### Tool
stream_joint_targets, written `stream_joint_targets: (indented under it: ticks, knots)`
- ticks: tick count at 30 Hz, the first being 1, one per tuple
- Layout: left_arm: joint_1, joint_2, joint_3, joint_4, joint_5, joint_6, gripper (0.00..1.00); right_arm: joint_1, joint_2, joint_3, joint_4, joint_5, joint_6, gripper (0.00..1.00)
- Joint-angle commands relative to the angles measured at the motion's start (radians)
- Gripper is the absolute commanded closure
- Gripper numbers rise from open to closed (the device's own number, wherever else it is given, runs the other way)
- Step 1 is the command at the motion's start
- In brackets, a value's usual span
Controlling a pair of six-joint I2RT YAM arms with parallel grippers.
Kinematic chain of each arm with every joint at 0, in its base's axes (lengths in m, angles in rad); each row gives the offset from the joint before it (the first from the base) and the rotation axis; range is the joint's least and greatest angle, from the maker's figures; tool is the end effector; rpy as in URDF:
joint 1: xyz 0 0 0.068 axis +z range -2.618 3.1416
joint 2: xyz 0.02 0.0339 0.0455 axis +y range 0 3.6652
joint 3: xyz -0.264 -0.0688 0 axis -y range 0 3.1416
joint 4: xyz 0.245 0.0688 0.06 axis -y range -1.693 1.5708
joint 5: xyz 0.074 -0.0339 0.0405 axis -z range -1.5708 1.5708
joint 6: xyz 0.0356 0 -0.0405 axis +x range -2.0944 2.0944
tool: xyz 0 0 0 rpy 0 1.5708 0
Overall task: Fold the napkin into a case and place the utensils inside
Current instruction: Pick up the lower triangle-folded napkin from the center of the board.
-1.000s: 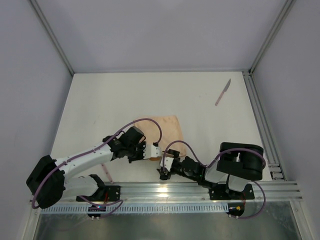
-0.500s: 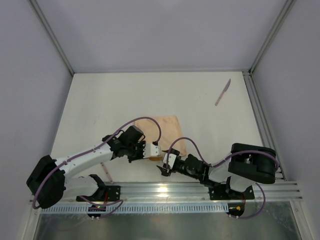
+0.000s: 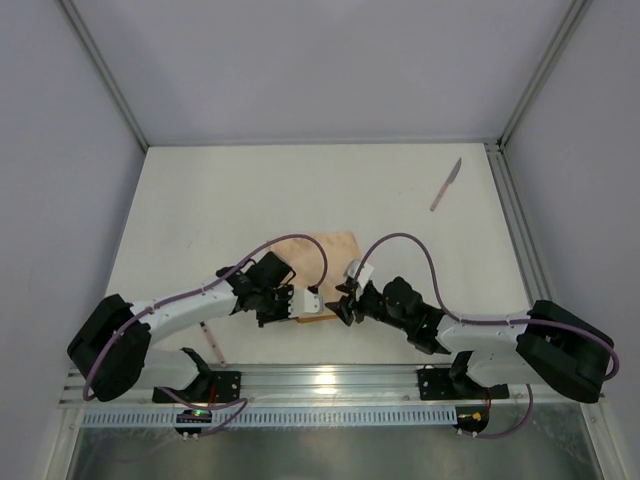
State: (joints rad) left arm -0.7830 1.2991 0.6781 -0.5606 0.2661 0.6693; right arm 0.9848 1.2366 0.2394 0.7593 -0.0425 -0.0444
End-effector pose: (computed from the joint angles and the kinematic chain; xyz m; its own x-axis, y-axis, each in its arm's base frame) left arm 0.1525 -0.1650 0.1738 -0.0482 0.8925 -0.4485 0.9961 0.0762 0.0446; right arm 0.1222 0.1868 0.1638 -0.0922 -0.2192 -0.9713 -0.8602 0.5089 -0.0331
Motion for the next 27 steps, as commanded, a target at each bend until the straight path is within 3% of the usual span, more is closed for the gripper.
stream_joint_targets:
  ticks: [1, 3, 6, 7, 11, 12, 21, 27]
  knots:
    - [0.005, 0.032, 0.017, -0.012, 0.033, 0.023, 1.0, -0.049, -0.032, 0.035, -0.164, -0.106, 0.143, 0.46]
    - [0.004, 0.046, 0.02, -0.015, 0.027, 0.027, 0.97, -0.081, -0.006, 0.037, -0.172, -0.115, 0.179, 0.51]
    - [-0.004, 0.046, 0.023, -0.036, 0.025, 0.038, 0.75, -0.113, 0.044, 0.058, -0.196, -0.135, 0.219, 0.59]
    - [-0.016, 0.033, 0.024, -0.041, 0.024, 0.036, 0.61, -0.142, 0.058, 0.061, -0.198, -0.164, 0.25, 0.62]
    - [-0.059, -0.021, 0.031, -0.038, -0.004, 0.006, 0.43, -0.195, 0.119, 0.086, -0.207, -0.218, 0.301, 0.68]
    - [-0.068, -0.029, 0.031, -0.018, -0.028, -0.005, 0.32, -0.198, 0.138, 0.096, -0.213, -0.224, 0.305, 0.69]
    - [-0.219, 0.087, -0.014, 0.129, -0.295, -0.06, 0.34, -0.228, 0.147, 0.095, -0.206, -0.263, 0.331, 0.72]
    - [-0.249, 0.172, 0.001, 0.139, -0.32, -0.073, 0.41, -0.235, 0.143, 0.094, -0.196, -0.27, 0.333, 0.73]
